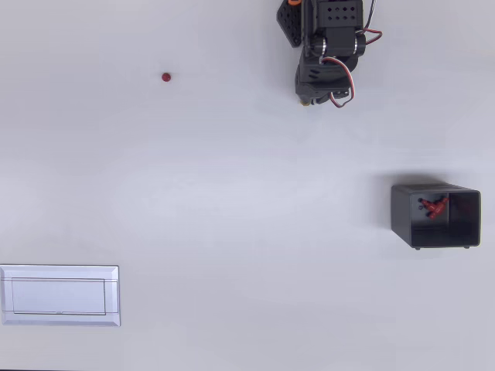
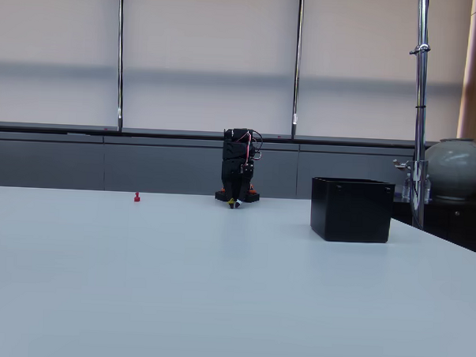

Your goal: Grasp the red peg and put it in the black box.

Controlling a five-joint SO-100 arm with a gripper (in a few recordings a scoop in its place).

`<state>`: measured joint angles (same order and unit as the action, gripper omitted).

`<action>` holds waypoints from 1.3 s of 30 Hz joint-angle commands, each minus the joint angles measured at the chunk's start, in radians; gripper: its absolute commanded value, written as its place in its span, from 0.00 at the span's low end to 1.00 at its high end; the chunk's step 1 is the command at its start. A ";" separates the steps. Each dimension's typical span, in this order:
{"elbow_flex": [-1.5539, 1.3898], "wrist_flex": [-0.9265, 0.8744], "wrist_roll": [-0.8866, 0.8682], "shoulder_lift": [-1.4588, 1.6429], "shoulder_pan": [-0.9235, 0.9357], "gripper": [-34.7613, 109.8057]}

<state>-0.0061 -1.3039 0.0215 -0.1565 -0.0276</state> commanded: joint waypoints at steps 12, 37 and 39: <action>-0.008 -0.035 -0.064 -0.032 0.021 0.24; -0.012 0.824 -0.052 0.566 0.538 0.29; -0.014 0.891 -0.055 0.618 0.571 0.30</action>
<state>-0.0077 -0.5200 -0.0230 0.3590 0.4893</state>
